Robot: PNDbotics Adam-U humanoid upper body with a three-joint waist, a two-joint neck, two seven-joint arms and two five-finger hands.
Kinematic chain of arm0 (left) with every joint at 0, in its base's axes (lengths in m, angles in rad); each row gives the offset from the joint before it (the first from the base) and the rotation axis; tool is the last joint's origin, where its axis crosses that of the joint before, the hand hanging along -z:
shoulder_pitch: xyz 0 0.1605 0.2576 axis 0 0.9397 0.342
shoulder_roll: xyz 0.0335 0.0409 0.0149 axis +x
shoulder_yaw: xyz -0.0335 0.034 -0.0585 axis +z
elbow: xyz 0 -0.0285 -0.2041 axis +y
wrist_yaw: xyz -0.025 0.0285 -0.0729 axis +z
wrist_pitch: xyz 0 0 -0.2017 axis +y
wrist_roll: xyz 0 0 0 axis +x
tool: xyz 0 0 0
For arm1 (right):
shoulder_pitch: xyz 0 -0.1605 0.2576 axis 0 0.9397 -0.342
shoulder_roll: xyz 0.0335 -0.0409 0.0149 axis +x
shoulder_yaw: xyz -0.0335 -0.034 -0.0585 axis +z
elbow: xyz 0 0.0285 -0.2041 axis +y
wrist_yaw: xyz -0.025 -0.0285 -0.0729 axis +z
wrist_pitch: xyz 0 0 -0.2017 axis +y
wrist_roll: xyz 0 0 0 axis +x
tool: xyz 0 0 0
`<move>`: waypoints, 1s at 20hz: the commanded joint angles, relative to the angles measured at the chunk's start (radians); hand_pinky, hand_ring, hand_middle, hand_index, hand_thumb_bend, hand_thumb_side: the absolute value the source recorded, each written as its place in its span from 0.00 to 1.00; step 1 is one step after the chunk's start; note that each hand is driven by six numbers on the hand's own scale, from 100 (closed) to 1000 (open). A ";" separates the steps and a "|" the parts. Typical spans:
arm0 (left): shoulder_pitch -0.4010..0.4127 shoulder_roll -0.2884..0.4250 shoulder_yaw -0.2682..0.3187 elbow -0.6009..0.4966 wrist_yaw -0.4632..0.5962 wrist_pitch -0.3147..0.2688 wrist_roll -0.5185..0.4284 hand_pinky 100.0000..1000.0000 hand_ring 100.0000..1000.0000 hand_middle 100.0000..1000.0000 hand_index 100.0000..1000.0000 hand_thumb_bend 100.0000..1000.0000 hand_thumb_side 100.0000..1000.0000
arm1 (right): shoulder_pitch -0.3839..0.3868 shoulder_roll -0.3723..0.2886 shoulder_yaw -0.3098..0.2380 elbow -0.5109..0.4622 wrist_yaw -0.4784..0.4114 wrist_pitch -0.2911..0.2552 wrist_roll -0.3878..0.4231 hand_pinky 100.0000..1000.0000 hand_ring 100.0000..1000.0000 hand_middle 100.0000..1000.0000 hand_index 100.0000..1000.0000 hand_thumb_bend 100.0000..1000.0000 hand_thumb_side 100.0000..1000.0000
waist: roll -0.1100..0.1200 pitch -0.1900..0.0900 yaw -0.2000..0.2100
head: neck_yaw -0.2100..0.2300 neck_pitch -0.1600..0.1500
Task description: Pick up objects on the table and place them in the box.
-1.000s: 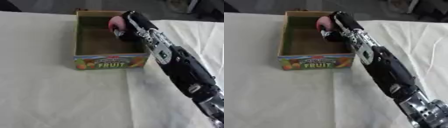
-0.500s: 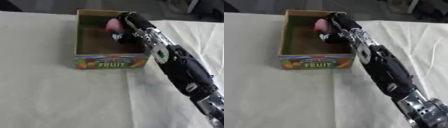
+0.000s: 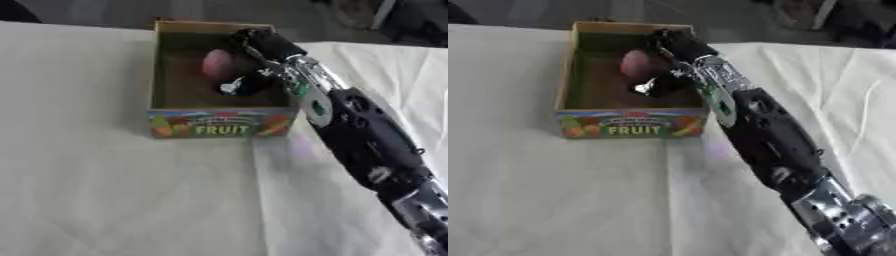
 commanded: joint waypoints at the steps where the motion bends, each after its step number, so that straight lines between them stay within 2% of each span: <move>1: -0.001 0.011 0.003 -0.022 -0.004 0.005 0.001 0.48 0.46 0.53 0.75 0.00 0.91 | -0.033 -0.012 -0.007 -0.048 -0.018 0.002 0.019 0.61 0.78 0.75 0.90 0.60 0.64 | 0.004 -0.031 -0.004 | 0.000 -0.006; 4: 0.000 0.011 0.004 -0.022 -0.006 0.007 0.002 0.48 0.46 0.53 0.75 0.00 0.91 | -0.035 -0.020 -0.008 -0.089 -0.078 0.024 0.029 0.61 0.78 0.75 0.90 0.60 0.64 | 0.004 -0.034 -0.006 | 0.001 -0.004; 5: 0.000 0.011 0.004 -0.022 -0.006 0.007 0.002 0.48 0.46 0.53 0.75 0.00 0.91 | -0.035 -0.022 -0.007 -0.098 -0.089 0.030 0.033 0.60 0.77 0.74 0.90 0.61 0.70 | 0.003 -0.035 -0.007 | 0.001 -0.004; 7: 0.006 0.010 0.006 -0.022 -0.007 0.010 0.005 0.48 0.46 0.53 0.75 0.00 0.91 | -0.041 -0.040 -0.023 -0.172 -0.164 0.051 0.014 0.60 0.76 0.73 0.90 0.60 0.76 | 0.004 -0.046 -0.017 | 0.012 0.005; 10: 0.012 0.009 0.010 -0.022 -0.008 0.013 0.011 0.48 0.46 0.53 0.75 0.00 0.91 | -0.017 -0.082 -0.026 -0.295 -0.281 0.102 0.008 0.60 0.76 0.73 0.90 0.61 0.78 | 0.008 -0.061 -0.032 | 0.033 0.025; 14: 0.025 0.007 0.017 -0.022 -0.009 0.015 0.022 0.48 0.46 0.53 0.75 0.00 0.90 | 0.047 -0.133 -0.038 -0.457 -0.401 0.160 0.010 0.59 0.75 0.73 0.90 0.60 0.80 | 0.019 -0.084 -0.061 | 0.059 0.057; 20: 0.037 -0.003 0.019 -0.022 -0.006 0.017 0.027 0.48 0.46 0.53 0.75 0.00 0.90 | 0.185 -0.183 -0.091 -0.729 -0.578 0.252 -0.003 0.57 0.73 0.72 0.90 0.57 0.82 | 0.048 -0.118 -0.096 | 0.086 0.079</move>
